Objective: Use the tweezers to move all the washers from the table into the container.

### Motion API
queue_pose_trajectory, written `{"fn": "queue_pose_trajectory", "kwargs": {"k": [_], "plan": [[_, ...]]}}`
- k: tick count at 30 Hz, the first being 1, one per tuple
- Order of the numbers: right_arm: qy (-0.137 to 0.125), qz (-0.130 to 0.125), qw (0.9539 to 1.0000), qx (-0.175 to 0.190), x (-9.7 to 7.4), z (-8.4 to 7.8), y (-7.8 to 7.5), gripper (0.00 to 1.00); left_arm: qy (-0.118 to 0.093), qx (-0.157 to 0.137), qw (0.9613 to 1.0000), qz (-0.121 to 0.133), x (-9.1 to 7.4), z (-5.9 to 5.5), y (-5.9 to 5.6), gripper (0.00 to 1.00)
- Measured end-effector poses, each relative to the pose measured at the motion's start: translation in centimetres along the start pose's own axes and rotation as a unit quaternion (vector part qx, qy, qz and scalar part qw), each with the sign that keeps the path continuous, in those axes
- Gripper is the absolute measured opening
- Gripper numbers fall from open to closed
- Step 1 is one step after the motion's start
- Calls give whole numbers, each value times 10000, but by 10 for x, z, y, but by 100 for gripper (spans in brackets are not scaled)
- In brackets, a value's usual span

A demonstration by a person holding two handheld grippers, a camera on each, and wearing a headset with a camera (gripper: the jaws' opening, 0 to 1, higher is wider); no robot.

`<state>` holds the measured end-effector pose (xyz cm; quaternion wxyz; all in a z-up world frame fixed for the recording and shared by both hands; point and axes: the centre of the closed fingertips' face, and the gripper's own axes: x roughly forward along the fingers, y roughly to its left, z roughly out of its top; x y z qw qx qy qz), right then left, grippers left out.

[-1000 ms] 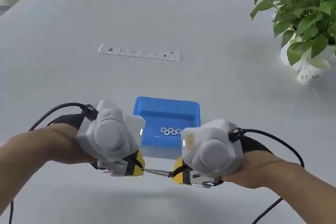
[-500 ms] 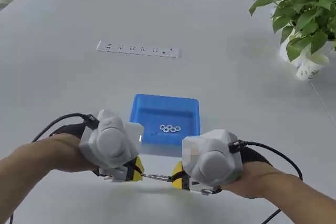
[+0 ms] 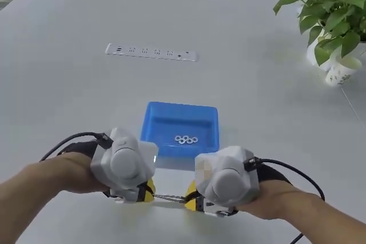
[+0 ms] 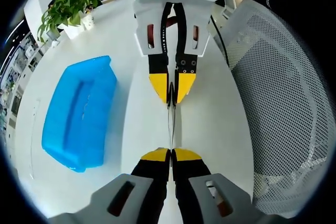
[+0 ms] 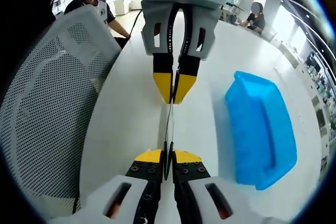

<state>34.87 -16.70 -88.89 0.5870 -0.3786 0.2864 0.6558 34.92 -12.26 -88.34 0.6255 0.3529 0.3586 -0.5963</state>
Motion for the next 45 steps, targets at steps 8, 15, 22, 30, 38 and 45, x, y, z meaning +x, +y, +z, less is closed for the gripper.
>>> {"fn": "queue_pose_trajectory", "kwargs": {"k": [8, 15, 22, 30, 38, 45], "plan": [[-4, 38, 10000, 23, 3, -1, 1, 9, 55, 10, 10000, -9, 4, -3, -2, 6], [-17, 68, 10000, 23, 3, -1, 0, 11, 106, 27, 9999, -19, 5, -5, -1, 6], [-39, 119, 9999, 89, 3, -1, -1, 12, 99, -9, 9999, -35, 5, -6, -2, 7], [-5, 122, 9999, 65, 4, -1, -2, 14, 115, -9, 9999, -21, 5, -7, -2, 9], [49, 52, 10000, 38, 0, -3, -5, 21, 152, -39, 9999, 53, -1, -12, 0, 12], [-101, -148, 9998, 116, -17, 1, -12, 25, 149, -120, 9997, 139, -13, -15, 2, 17]]}}
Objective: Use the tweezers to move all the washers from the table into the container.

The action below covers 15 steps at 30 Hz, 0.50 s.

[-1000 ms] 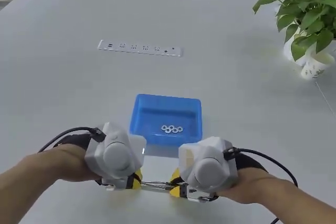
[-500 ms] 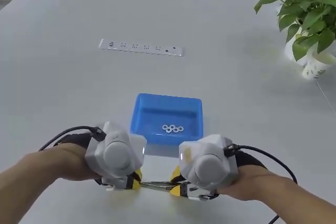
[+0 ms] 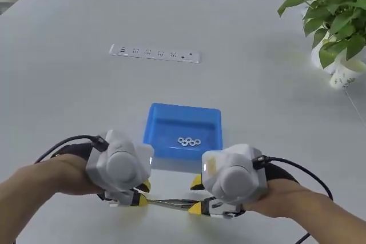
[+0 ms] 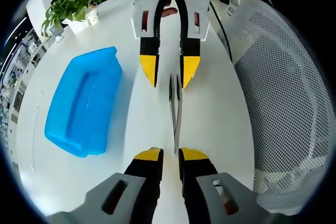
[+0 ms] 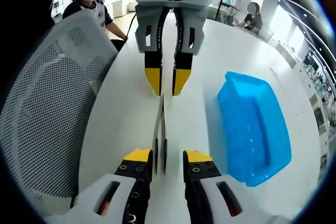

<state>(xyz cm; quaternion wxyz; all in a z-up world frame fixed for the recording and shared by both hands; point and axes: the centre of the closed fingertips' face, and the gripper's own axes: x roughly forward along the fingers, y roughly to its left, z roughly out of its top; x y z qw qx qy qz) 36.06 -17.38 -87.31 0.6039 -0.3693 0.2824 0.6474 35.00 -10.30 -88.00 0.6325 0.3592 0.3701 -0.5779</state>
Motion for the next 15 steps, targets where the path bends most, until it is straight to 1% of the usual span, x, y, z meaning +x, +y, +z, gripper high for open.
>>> {"fn": "queue_pose_trajectory", "kwargs": {"k": [1, 3, 5, 7, 9, 11, 14, 15], "plan": [[-61, -83, 9999, 79, -4, 1, -4, 25, -9, -19, 10000, 23, -2, -1, 1, 19], [-157, -167, 9996, 182, -11, 2, -7, 27, -52, -151, 9999, 38, -8, -3, 1, 20], [-194, -235, 9993, 224, -15, 2, -10, 30, -190, -373, 9990, 134, -14, -2, 4, 22], [-295, -360, 9982, 367, -24, 3, -14, 32, -293, -478, 9982, 195, -20, -1, 6, 24], [-337, -452, 9974, 456, -30, 1, -18, 35, -423, -661, 9966, 265, -27, 0, 8, 27], [-368, -539, 9965, 520, -35, -1, -21, 38, -507, -740, 9955, 314, -33, 0, 9, 29], [-528, -749, 9929, 759, -47, -4, -28, 42, -636, -914, 9929, 407, -41, 0, 10, 32], [-550, -777, 9923, 793, -49, -4, -29, 44, -681, -960, 9921, 438, -44, 0, 10, 33]]}}
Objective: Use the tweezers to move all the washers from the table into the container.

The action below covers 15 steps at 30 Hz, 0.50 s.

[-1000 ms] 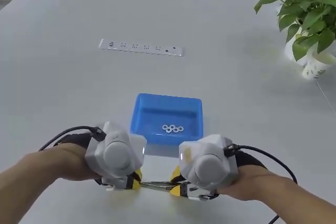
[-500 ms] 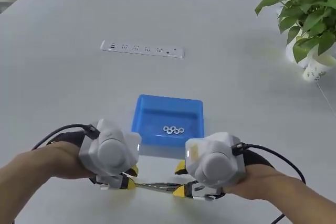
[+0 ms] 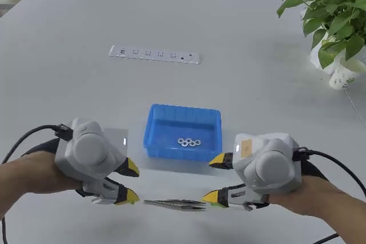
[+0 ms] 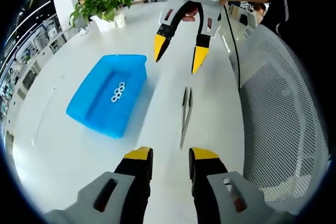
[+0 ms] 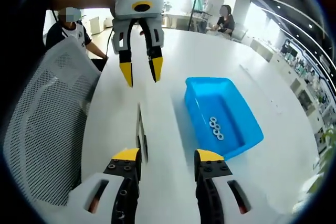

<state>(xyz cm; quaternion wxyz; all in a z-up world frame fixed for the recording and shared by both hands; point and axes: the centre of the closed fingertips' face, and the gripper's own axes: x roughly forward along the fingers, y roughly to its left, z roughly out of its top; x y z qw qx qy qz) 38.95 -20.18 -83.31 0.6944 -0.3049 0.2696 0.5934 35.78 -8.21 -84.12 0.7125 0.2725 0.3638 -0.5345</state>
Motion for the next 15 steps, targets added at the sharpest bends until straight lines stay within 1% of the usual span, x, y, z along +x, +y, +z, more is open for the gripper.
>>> {"fn": "queue_pose_trajectory", "kwargs": {"k": [1, 3, 5, 6, 7, 8, 10, 11, 12, 13, 15], "plan": [[-62, -101, 9999, 112, -5, -1, -4, 46, -57, -58, 10000, 37, -3, 1, 1, 33], [-113, -170, 9996, 197, -10, -3, -7, 49, -169, -131, 9997, 130, -8, 4, 3, 35], [-181, -228, 9992, 276, -14, -4, -8, 54, -300, -220, 9990, 228, -11, 6, 6, 40], [-210, -301, 9987, 351, -17, -6, -10, 55, -365, -258, 9987, 258, -12, 7, 7, 42], [-268, -314, 9984, 390, -19, -6, -11, 57, -474, -320, 9979, 296, -14, 9, 8, 43], [-307, -366, 9975, 519, -22, -8, -12, 59, -528, -359, 9975, 318, -16, 10, 9, 43], [-328, -484, 9964, 609, -27, -13, -16, 60, -652, -441, 9959, 454, -20, 13, 11, 43], [-338, -501, 9961, 638, -28, -14, -17, 62, -691, -472, 9953, 489, -22, 13, 11, 43], [-361, -555, 9951, 739, -31, -17, -18, 63, -744, -515, 9945, 532, -23, 14, 11, 44], [-393, -574, 9946, 769, -33, -17, -18, 64, -870, -603, 9926, 598, -25, 16, 12, 45], [-456, -675, 9930, 858, -39, -20, -21, 66, -998, -704, 9903, 660, -29, 18, 12, 47]]}}
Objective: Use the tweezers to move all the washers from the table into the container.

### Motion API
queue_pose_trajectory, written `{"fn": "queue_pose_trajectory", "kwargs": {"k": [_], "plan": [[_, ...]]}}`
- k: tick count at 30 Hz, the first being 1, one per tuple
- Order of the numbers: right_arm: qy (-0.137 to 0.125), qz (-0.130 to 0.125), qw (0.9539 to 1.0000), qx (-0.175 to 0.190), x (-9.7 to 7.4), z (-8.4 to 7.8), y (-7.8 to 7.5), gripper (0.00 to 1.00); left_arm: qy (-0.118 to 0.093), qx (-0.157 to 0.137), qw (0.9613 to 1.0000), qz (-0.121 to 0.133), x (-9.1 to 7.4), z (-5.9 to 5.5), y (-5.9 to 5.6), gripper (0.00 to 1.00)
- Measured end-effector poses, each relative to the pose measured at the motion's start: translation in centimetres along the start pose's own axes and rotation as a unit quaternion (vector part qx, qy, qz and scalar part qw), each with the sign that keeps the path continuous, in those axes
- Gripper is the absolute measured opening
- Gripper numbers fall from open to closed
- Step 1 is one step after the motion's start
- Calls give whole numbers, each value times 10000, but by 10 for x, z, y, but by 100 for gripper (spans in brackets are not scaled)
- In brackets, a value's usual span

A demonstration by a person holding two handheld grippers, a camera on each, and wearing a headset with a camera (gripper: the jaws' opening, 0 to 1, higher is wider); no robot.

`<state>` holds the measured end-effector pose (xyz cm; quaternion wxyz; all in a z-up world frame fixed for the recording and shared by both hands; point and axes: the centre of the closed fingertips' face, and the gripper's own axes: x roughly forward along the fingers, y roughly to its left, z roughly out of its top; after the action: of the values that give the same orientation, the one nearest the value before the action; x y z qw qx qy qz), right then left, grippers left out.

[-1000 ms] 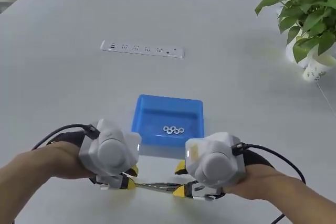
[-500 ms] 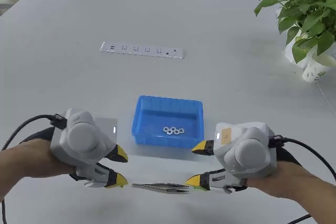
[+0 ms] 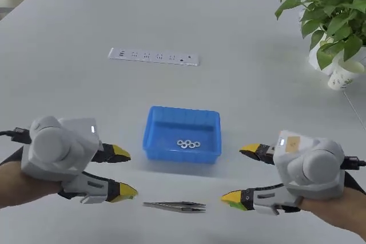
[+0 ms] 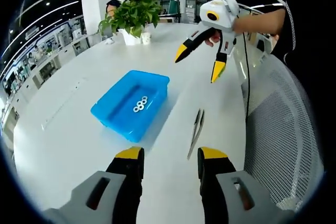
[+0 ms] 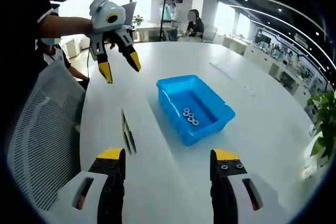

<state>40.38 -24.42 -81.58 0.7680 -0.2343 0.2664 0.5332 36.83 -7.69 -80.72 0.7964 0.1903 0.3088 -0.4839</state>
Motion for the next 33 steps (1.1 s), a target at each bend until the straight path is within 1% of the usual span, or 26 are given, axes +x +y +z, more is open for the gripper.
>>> {"fn": "queue_pose_trajectory", "kwargs": {"k": [3, 5, 6, 8, 9, 12, 13, 15, 17, 19, 20, 21, 25, 28, 33], "plan": [[-112, -96, 9998, 144, -7, -2, -2, 70, -197, -152, 9996, 95, -5, 3, -1, 50], [-182, -177, 9995, 208, -11, -4, -3, 74, -333, -198, 9990, 213, -9, 4, -1, 56], [-191, -197, 9994, 234, -13, -5, -3, 75, -439, -215, 9984, 271, -11, 5, -1, 58], [-279, -246, 9988, 320, -16, -6, -2, 78, -548, -272, 9976, 316, -14, 7, -2, 61], [-308, -287, 9984, 379, -18, -7, -3, 80, -673, -288, 9966, 372, -17, 9, -2, 63], [-484, -384, 9965, 556, -25, -8, -3, 86, -901, -393, 9941, 469, -22, 14, -3, 69], [-530, -400, 9960, 595, -27, -8, -3, 88, -946, -431, 9933, 504, -23, 15, -4, 72], [-632, -449, 9946, 691, -30, -9, -3, 92, -981, -436, 9928, 531, -24, 14, -5, 76], [-666, -483, 9937, 756, -32, -11, -2, 97, -982, -467, 9926, 547, -24, 13, -7, 81], [-702, -546, 9929, 796, -33, -13, -2, 100, -1059, -561, 9910, 604, -24, 11, -7, 84], [-735, -566, 9924, 814, -33, -14, -2, 100, -1129, -612, 9896, 640, -24, 11, -7, 87], [-778, -579, 9917, 848, -34, -14, -2, 100, -1148, -626, 9892, 661, -25, 10, -7, 89], [-885, -682, 9903, 823, -37, -16, 0, 100, -1144, -642, 9884, 762, -24, 8, -7, 98], [-918, -631, 9899, 880, -37, -16, 4, 100, -1169, -609, 9881, 789, -25, 9, -7, 99], [-903, -696, 9903, 794, -37, -17, 6, 100, -1167, -570, 9881, 825, -25, 9, -5, 99]]}}
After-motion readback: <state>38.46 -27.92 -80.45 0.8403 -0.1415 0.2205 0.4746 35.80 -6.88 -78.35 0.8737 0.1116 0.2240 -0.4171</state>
